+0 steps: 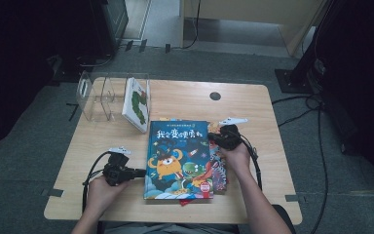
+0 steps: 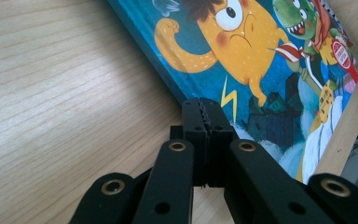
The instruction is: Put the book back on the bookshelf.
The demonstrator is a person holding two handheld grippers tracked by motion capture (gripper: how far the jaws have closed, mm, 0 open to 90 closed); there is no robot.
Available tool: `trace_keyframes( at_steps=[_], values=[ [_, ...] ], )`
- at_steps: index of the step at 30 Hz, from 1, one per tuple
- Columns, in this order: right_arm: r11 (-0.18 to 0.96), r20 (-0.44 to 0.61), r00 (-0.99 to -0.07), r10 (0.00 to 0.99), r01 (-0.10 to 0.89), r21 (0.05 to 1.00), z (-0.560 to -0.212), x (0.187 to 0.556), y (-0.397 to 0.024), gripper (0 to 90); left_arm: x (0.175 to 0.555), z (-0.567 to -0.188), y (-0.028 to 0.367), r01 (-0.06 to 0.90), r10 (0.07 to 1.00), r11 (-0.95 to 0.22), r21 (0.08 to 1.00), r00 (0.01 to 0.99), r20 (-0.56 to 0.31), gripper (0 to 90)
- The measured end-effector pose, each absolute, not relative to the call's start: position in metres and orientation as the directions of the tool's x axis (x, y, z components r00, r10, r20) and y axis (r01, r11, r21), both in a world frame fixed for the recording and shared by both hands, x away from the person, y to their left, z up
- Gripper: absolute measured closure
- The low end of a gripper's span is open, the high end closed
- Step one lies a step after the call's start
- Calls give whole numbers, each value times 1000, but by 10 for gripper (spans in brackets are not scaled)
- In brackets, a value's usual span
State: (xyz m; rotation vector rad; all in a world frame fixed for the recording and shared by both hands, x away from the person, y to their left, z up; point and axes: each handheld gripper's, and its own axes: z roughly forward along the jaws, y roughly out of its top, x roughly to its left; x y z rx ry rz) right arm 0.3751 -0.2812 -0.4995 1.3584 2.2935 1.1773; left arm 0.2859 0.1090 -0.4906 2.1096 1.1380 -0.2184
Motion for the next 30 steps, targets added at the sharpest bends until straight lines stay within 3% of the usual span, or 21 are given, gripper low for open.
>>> trace_keyframes(
  at_steps=[30],
  values=[
    [220, 179, -504, 845, 633, 743, -496, 372, -287, 900, 282, -491, 81, 759, 634, -375, 533, 629, -449, 900]
  ],
)
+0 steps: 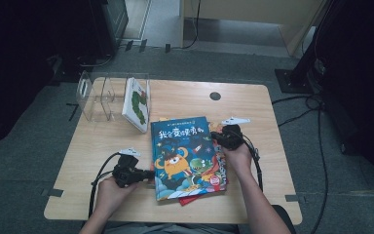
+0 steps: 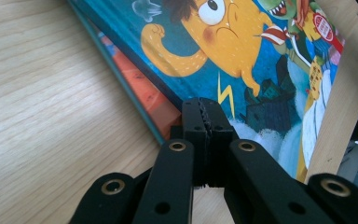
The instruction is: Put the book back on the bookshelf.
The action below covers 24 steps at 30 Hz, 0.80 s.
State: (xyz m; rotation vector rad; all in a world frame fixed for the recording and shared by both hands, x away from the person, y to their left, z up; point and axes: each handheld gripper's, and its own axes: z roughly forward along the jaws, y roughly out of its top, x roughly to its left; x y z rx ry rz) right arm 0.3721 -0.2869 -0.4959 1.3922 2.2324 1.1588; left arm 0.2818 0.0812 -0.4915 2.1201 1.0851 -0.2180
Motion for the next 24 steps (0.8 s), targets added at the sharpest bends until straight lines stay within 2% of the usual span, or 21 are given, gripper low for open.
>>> trace_keyframes(
  at_steps=[9, 24],
  values=[
    [185, 194, -492, 848, 620, 763, -490, 361, -299, 900, 287, -492, 67, 750, 608, -378, 543, 643, -466, 900],
    [173, 177, -476, 861, 602, 780, -486, 329, -320, 898, 295, -491, 25, 692, 537, -468, 550, 717, -445, 900]
  ],
)
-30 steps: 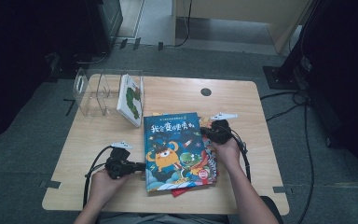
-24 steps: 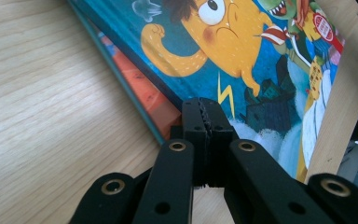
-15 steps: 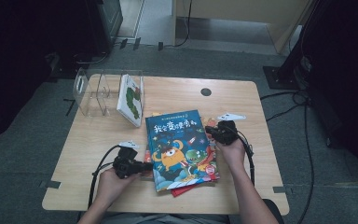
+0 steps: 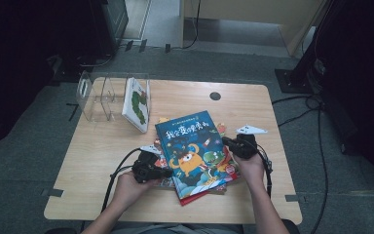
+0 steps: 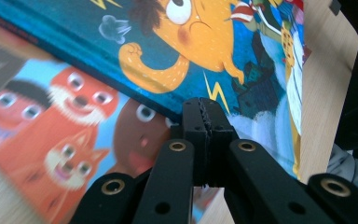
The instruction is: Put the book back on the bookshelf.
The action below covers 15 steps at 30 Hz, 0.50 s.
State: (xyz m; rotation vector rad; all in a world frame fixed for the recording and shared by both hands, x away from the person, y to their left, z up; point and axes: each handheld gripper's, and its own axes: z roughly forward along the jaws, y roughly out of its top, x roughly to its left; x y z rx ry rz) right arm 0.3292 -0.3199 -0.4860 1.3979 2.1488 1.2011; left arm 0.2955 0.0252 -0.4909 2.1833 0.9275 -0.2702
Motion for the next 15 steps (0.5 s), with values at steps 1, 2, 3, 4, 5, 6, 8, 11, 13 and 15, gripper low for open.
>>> trace_keyframes(
  at_steps=[1, 2, 3, 4, 5, 6, 8, 11, 13, 15],
  values=[
    [172, 175, -473, 864, 603, 779, -486, 327, -321, 898, 296, -491, 22, 687, 534, -474, 551, 722, -441, 900],
    [172, 174, -472, 864, 603, 779, -486, 325, -323, 898, 296, -490, 19, 680, 529, -481, 553, 729, -435, 900],
    [174, 172, -472, 865, 602, 779, -487, 322, -324, 897, 297, -490, 15, 678, 526, -484, 553, 730, -436, 900],
    [176, 169, -471, 866, 602, 779, -487, 320, -325, 895, 297, -491, 12, 675, 522, -486, 555, 734, -436, 900],
    [178, 165, -471, 866, 600, 780, -487, 318, -326, 895, 298, -490, 8, 667, 516, -497, 555, 742, -429, 900],
    [181, 160, -471, 867, 598, 781, -487, 316, -328, 894, 298, -490, 5, 660, 510, -502, 558, 748, -425, 900],
    [180, 159, -467, 870, 601, 779, -488, 311, -330, 894, 299, -489, -2, 648, 501, -517, 559, 759, -417, 900],
    [182, 152, -459, 876, 605, 775, -489, 304, -332, 896, 301, -490, -10, 637, 487, -530, 560, 769, -414, 900],
    [179, 152, -451, 880, 608, 773, -489, 301, -335, 897, 303, -489, -14, 627, 476, -543, 558, 778, -410, 900],
    [174, 154, -445, 882, 612, 771, -490, 297, -337, 896, 305, -488, -14, 625, 472, -547, 556, 780, -412, 900]
  ],
)
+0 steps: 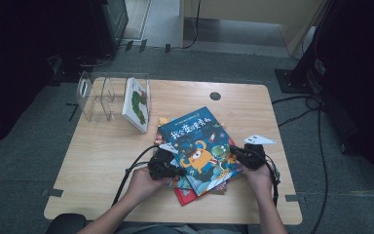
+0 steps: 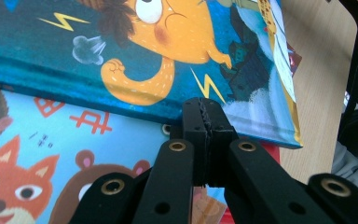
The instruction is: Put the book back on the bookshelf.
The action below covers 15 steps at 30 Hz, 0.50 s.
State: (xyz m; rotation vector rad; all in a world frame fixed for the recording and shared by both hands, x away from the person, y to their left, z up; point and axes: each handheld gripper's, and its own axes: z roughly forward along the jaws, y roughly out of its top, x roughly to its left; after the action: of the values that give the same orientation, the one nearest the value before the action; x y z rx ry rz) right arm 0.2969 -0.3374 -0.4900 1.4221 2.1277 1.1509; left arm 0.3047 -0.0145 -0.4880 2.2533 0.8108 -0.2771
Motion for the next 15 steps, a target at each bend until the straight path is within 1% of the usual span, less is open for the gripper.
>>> trace_keyframes(
  at_steps=[4, 9, 15],
  values=[
    [167, 154, -433, 888, 617, 769, -491, 290, -342, 897, 311, -484, -11, 622, 476, -547, 560, 781, -404, 900],
    [161, 156, -421, 894, 625, 764, -492, 281, -346, 897, 324, -475, 0, 625, 502, -532, 572, 776, -381, 900],
    [151, 159, -408, 899, 631, 761, -491, 266, -350, 896, 340, -467, 15, 638, 526, -503, 583, 761, -380, 892]
  ],
)
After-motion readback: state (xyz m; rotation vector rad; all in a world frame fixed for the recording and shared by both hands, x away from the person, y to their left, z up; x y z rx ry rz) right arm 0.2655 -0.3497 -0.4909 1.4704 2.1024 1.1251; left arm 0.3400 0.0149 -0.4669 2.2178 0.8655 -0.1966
